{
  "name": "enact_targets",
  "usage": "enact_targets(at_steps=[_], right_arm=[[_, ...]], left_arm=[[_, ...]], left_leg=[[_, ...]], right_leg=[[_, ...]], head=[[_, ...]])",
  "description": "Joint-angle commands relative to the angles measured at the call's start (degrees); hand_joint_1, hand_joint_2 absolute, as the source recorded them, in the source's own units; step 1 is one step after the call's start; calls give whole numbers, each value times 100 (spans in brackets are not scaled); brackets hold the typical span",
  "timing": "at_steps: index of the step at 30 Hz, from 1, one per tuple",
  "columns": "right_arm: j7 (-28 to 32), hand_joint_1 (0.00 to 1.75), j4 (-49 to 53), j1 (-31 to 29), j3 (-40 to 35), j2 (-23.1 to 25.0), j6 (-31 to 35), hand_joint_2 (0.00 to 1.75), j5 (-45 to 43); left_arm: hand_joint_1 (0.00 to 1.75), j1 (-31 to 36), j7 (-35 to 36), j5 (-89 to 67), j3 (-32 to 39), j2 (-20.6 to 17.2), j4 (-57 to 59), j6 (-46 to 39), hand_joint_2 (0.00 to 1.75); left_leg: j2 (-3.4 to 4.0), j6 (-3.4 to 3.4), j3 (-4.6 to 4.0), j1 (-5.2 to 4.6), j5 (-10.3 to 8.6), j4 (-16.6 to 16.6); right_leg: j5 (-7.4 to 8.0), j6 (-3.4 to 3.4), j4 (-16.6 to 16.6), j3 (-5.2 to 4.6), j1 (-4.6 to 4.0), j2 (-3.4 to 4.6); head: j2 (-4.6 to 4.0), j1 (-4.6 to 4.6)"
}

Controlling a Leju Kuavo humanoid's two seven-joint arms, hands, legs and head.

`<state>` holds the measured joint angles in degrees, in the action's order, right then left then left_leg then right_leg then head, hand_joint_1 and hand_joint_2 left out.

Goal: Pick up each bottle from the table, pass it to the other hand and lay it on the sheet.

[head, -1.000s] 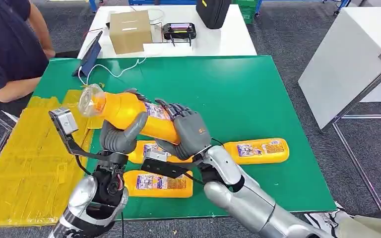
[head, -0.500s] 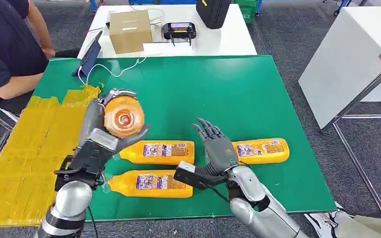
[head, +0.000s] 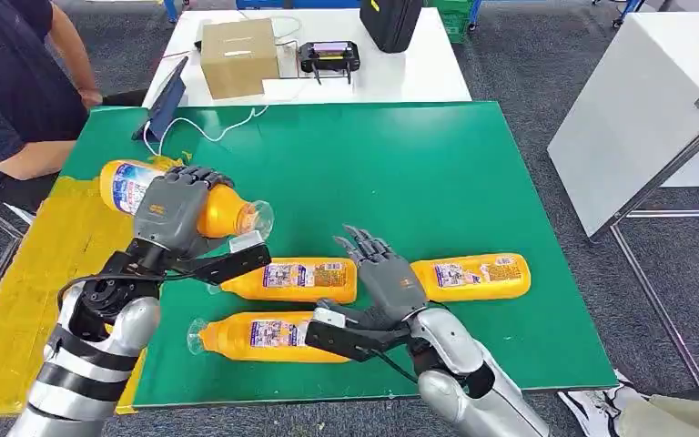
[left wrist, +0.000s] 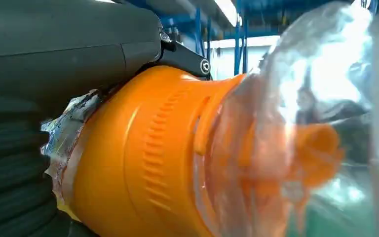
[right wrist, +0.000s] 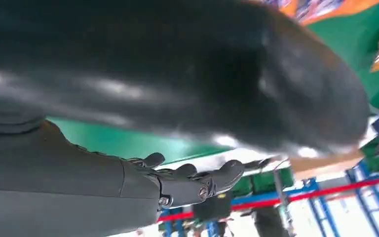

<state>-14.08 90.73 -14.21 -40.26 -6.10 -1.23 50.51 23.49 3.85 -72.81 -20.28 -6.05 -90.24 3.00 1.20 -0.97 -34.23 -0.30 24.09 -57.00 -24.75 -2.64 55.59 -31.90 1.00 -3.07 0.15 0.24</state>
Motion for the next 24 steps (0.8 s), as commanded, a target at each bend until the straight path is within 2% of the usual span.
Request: enact_targets(at_steps=[1,5,9,14,18,24], right_arm=[[-9,0,-113,-409,-373,41,-121,0,-55],[10,0,-112,-451,-448,2,-156,0,-81],[33,0,-230,-757,-891,99,-509,0,-261],[-181,0,-564,-1209,-1399,204,-1216,0,-1312],[-328,0,-749,-1392,-1594,200,-1264,0,-1731],[-377,0,-811,-1380,-1592,133,-1188,0,-1806]], left_arm=[[175,637,22,24,-315,-178,1021,118,175],[175,639,52,62,-350,-207,1014,268,175],[175,988,143,43,-532,-162,1667,634,175],[175,1374,187,177,-622,-142,2396,766,175],[175,1546,205,358,-562,-111,2901,876,175],[175,1508,149,493,-453,-142,3224,778,175]], left_leg=[[-7,4,2,3,1,-2],[-6,7,7,8,5,-5],[-6,6,1,4,1,-4],[-4,10,7,10,2,-6],[-3,11,5,7,-2,-3],[-2,10,8,6,-2,0]], right_leg=[[-2,6,2,4,-2,8],[-3,9,1,10,-6,18],[-2,7,4,3,-3,12],[0,13,5,7,-7,26],[0,9,5,6,-5,18],[0,8,2,11,-3,18]], head=[[0,2],[0,0],[0,2],[0,2],[0,0],[0,0]])
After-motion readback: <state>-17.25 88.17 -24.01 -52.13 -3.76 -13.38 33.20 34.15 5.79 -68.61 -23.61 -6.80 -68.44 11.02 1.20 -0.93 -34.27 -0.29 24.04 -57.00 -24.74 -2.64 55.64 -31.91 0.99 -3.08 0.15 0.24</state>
